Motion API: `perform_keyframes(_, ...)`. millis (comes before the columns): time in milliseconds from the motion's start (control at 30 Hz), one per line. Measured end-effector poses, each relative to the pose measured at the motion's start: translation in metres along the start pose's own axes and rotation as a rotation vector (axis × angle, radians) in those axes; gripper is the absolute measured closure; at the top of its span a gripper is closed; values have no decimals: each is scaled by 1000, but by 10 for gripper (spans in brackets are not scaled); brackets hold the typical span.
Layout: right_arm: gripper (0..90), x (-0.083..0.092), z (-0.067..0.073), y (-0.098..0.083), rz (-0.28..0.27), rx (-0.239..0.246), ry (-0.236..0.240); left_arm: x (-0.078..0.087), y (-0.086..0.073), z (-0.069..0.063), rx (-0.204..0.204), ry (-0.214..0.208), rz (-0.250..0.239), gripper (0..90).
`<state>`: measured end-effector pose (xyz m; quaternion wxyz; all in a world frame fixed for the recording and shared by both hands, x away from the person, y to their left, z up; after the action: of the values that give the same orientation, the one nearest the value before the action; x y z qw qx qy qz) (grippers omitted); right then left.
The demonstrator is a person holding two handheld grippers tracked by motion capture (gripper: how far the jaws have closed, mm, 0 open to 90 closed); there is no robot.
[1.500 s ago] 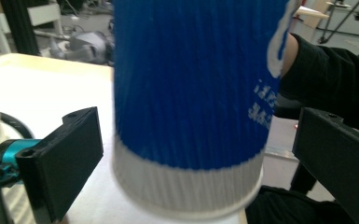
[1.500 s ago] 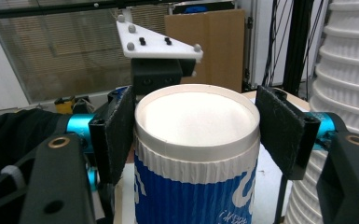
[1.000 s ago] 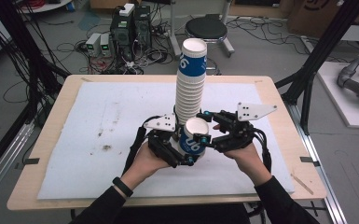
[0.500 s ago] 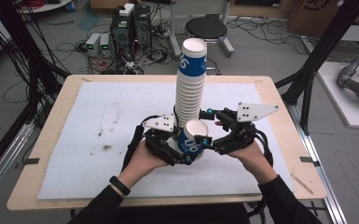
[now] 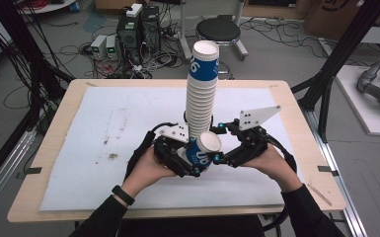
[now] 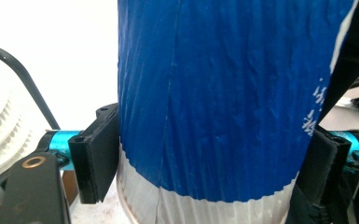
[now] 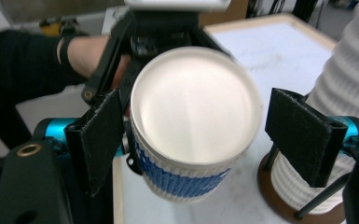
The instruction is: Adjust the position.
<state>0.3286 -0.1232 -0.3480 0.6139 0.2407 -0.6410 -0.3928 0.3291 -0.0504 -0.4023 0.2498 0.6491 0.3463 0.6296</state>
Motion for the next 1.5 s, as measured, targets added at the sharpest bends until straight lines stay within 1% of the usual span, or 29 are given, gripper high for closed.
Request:
perform_keyframes(100, 200, -6, 0, -3, 24, 19, -8, 0, 0, -1, -2, -5, 3, 205)
perform_keyframes(133, 228, -7, -1, -3, 30, 21, -15, 0, 0, 0, 0, 3, 4, 205)
perform_keyframes(167, 292, -8, 0, -4, 32, 30, -1, 0, 0, 0, -3, 6, -1, 205)
perform_keyframes(233, 289, -7, 0, -4, 22, 32, 10, 1, 1, 1, -5, 13, -17, 191)
perform_keyframes(267, 289, -6, -1, -3, 16, 30, 10, 2, 2, 1, 1, 7, -32, 180)
perform_keyframes(333, 291, -3, -2, -1, -9, 13, 19, 4, 6, 3, 13, 10, -81, 149)
perform_keyframes(400, 293, 1, -4, 2, -53, -7, 32, 6, 9, 4, 32, 12, -140, 88)
perform_keyframes(467, 294, 6, -8, 5, -110, -36, 30, 11, 13, 5, 48, 5, -220, 74)
perform_keyframes(500, 295, 9, -8, 7, -138, -51, 40, 12, 15, 6, 63, -4, -261, 74)
perform_keyframes(533, 295, 11, -8, 9, -162, -61, 47, 14, 16, 6, 72, -14, -288, 74)
perform_keyframes(633, 295, 15, -8, 13, -211, -69, 64, 19, 19, 6, 69, -9, -338, 74)
perform_keyframes(700, 295, 14, -5, 15, -222, -69, 73, 22, 21, 5, 69, -19, -361, 74)
perform_keyframes(733, 294, 13, -4, 16, -223, -60, 70, 24, 21, 4, 59, -27, -367, 88)
perform_keyframes(767, 294, 12, -3, 15, -215, -58, 76, 26, 21, 2, 47, -32, -373, 134)
perform_keyframes(800, 293, 11, -3, 15, -210, -58, 74, 28, 21, 3, 37, -22, -368, 166)
perform_keyframes(833, 293, 11, -3, 15, -213, -61, 76, 29, 20, 3, 42, -21, -367, 173)
perform_keyframes(867, 293, 10, -3, 14, -206, -65, 77, 29, 19, 3, 41, -16, -354, 180)
perform_keyframes(933, 289, 9, -4, 13, -197, -70, 83, 28, 18, 3, 38, -23, -320, 191)
perform_keyframes(1000, 282, 7, -4, 10, -169, -53, 80, 30, 17, 3, 25, -20, -295, 201)
perform_keyframes(1033, 277, 6, -3, 9, -158, -48, 80, 31, 17, 2, 28, -29, -287, 203)
perform_keyframes(1100, 229, 6, -4, 8, -152, -50, 76, 33, 16, 2, 17, -31, -250, 207)
perform_keyframes(1133, 212, 7, -5, 8, -148, -45, 60, 33, 14, 2, 11, -23, -223, 208)
perform_keyframes(1233, 214, 11, -5, 9, -135, -30, 41, 32, 11, 3, -9, 10, -161, 208)
perform_keyframes(1267, 218, 10, -4, 8, -120, -26, 40, 31, 9, 4, -18, 16, -136, 208)
perform_keyframes(1333, 219, 6, -2, 6, -85, 1, 29, 28, 5, 5, -21, 25, -97, 208)
perform_keyframes(1367, 219, 4, -2, 4, -67, 7, 20, 27, 4, 5, -21, 22, -81, 211)
perform_keyframes(1400, 222, 2, -2, 3, -50, 10, 17, 26, 3, 5, -19, 21, -75, 211)
perform_keyframes(1433, 240, -1, -2, 1, -34, 16, 17, 25, 3, 4, -25, 23, -63, 211)
perform_keyframes(1500, 274, -4, -2, -3, -2, 26, 1, 24, 1, 4, -37, 29, -35, 211)
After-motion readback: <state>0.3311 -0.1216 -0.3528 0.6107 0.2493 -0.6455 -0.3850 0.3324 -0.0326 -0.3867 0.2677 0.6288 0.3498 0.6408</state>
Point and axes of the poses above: each handheld gripper's, and its own axes: x roughly backward along the jaws, y roughly out of its top, z roughly to its left, the point moved 10 cm from there along -x, roughly forward along the jaws, and after that the axes turned 9 degrees about z, right-handed, at the moved point
